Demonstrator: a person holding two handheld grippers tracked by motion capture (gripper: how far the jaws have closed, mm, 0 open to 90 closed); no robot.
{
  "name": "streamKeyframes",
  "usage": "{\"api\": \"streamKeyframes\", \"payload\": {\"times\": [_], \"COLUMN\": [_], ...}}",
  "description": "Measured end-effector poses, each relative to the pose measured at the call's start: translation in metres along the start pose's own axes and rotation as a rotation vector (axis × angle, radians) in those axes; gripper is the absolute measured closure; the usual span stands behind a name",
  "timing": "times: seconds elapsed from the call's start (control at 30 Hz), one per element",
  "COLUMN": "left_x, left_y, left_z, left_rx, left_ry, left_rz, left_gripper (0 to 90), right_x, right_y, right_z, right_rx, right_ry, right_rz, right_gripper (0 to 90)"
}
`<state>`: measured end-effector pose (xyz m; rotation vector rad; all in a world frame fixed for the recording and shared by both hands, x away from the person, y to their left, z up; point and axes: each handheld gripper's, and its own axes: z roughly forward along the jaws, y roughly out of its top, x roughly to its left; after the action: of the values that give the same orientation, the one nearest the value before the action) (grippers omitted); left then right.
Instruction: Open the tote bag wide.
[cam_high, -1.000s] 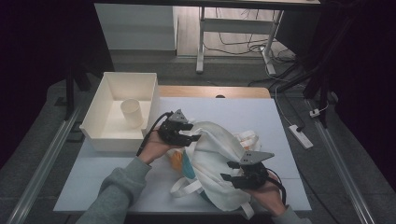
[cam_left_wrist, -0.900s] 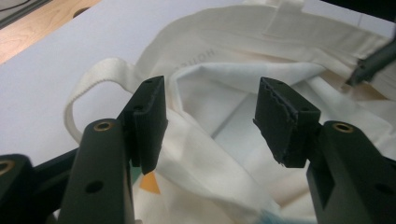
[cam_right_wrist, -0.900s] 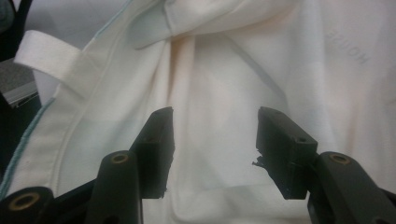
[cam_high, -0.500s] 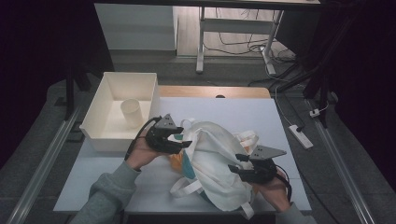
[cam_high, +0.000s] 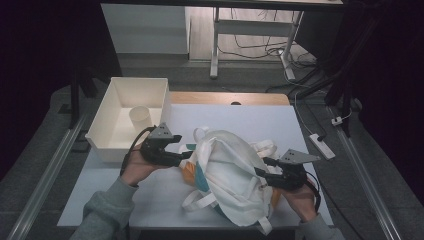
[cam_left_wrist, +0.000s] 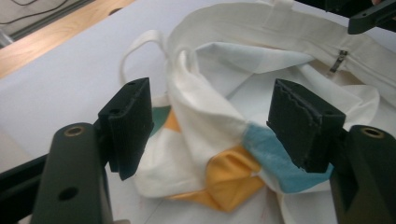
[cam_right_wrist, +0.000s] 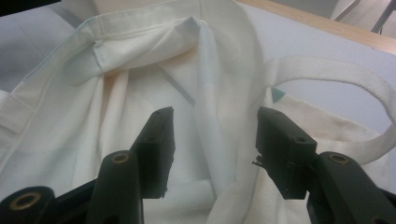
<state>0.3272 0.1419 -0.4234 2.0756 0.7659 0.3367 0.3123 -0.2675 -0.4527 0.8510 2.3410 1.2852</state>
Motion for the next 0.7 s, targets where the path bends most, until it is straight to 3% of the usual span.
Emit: {"api": "streamKeyframes", "payload": {"times": [0.27,0.53,0.7], "left_x": [0.016,0.034,0.043], "left_y": [-0.002,-0.007,-0.009], "left_z": [-0.015,-0.022,-0.030], "left_rx": [-0.020,-0.009,-0.030], "left_ry": [0.050,0.104,0.128], "left_rz": [-0.026,-0.070,-0.095], "left_gripper": [28.8,28.1,28.1], "right_x": [0.000,-0.003,-0.003], "right_y": [-0.002,-0.002,-0.002], "right_z": [0.003,-0.001,0.000], "right_rx": [0.021,0.020,0.024], "right_ry": [-0.007,-0.010,-0.008], "right_rz": [-0.022,-0.015,-0.015], "right_gripper": [46.8,46.7,46.7]}}
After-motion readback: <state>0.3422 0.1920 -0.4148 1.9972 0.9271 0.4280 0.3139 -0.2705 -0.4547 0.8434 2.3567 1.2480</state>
